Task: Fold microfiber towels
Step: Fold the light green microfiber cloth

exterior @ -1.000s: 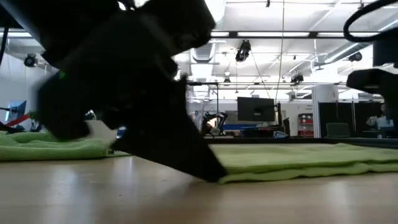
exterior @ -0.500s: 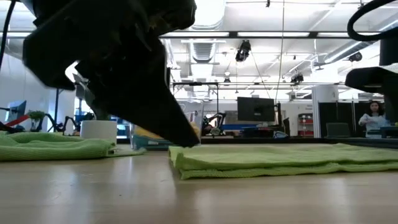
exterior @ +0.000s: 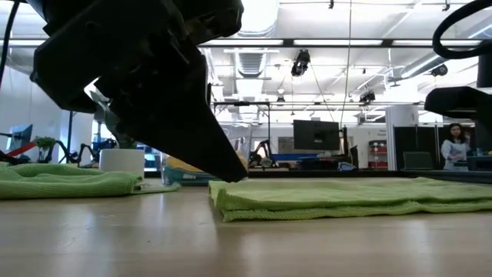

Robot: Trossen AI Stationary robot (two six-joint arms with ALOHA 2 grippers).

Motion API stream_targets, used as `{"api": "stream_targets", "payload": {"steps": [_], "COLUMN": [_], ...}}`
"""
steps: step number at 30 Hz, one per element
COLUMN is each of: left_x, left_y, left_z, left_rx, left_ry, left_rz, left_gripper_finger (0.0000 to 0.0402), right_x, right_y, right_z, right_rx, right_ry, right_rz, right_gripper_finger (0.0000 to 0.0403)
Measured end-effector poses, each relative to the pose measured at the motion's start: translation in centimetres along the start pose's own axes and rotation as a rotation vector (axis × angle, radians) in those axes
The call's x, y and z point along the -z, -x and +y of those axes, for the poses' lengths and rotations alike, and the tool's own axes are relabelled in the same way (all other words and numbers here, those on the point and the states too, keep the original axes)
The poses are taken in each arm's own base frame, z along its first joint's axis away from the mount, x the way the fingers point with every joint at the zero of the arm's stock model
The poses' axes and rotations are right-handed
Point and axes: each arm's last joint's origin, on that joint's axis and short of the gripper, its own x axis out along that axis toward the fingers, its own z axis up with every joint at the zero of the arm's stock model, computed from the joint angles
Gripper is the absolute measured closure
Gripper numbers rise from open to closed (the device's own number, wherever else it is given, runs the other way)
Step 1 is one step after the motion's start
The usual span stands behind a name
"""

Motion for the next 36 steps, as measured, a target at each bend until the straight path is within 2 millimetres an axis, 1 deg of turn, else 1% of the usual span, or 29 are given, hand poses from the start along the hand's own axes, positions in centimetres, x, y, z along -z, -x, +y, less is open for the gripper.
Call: {"api": "stream_targets", "payload": {"steps": [6, 11, 14, 17, 20, 24, 27, 31, 33, 36], "left_x": [-0.1, -0.1, 0.0, 0.1, 0.1, 0.1, 0.1, 0.1, 0.1, -0.7], "left_y": [0.0, 0.0, 0.1, 0.2, 0.2, 0.2, 0.2, 0.2, 0.2, 1.2], "left_z": [0.1, 0.1, 0.0, -0.1, -0.1, 0.0, -0.1, -0.1, -0.1, -0.1], "left_rx": [-0.001, -0.001, 0.001, 0.001, 0.000, -0.002, -0.001, 0.000, 0.026, 0.074], "left_ry": [0.000, -0.002, 0.000, -0.002, -0.002, -0.004, -0.004, -0.004, -0.005, 0.005], "left_rz": [-0.001, -0.001, 0.001, 0.005, 0.006, 0.010, 0.009, 0.010, 0.026, 0.028], "left_gripper_finger": [0.0226, 0.0226, 0.0226, 0.0226, 0.0226, 0.0226, 0.0226, 0.0226, 0.0226, 0.0226], "right_x": [-0.3, -0.3, -0.3, -0.3, -0.2, -0.2, -0.2, -0.2, -0.3, -0.3], "right_y": [1.3, 1.0, 0.9, 0.9, 0.9, 0.9, 0.4, 0.0, 0.0, 0.3], "right_z": [-0.2, -0.1, -0.1, 0.0, 0.0, 0.0, -0.2, -0.2, -0.2, -0.3], "right_rx": [-0.022, -0.016, -0.026, -0.027, -0.034, -0.037, -0.032, -0.027, -0.029, -0.033], "right_ry": [-0.025, -0.030, -0.029, -0.038, -0.080, -0.084, -0.093, -0.095, -0.097, -0.098], "right_rz": [-0.035, -0.020, -0.009, -0.010, -0.003, 0.000, 0.016, 0.027, 0.027, 0.023], "right_gripper_finger": [0.0338, 0.0371, 0.0382, 0.0377, 0.0352, 0.0312, 0.0297, 0.0303, 0.0316, 0.0342]}}
